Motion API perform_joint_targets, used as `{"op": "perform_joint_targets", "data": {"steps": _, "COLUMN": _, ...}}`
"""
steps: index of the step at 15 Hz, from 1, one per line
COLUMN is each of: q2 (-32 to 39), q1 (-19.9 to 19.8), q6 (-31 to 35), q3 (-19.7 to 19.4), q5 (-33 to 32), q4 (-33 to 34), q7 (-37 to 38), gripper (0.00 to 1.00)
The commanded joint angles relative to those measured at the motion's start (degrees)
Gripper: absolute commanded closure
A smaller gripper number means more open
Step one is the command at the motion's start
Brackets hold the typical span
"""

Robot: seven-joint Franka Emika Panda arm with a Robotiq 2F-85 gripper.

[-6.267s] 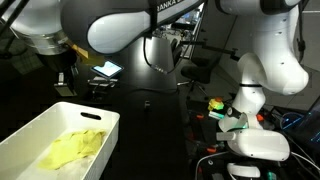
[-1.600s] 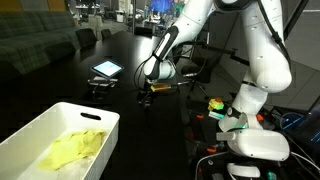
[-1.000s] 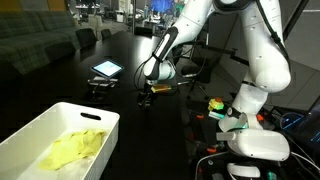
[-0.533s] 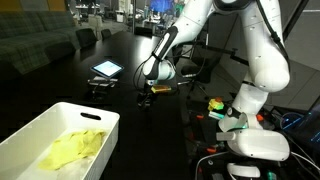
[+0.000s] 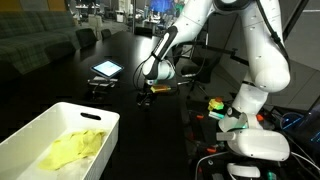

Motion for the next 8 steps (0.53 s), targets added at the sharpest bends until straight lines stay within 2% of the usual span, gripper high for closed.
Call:
{"op": "perform_joint_targets", "data": {"steps": 1, "q2": 0.93, "q1": 0.96, "q6": 1.18, "q3": -0.47, "q5": 0.26, "q4": 1.68, "q7": -0.39, "gripper": 0.0}}
{"op": "perform_joint_targets", "data": {"steps": 8, "q2": 3.49, "q1": 2.29, "q6": 1.78, "q3": -0.27, "q5": -0.13, "q4": 3.95, "q7": 0.04, "gripper": 0.0}}
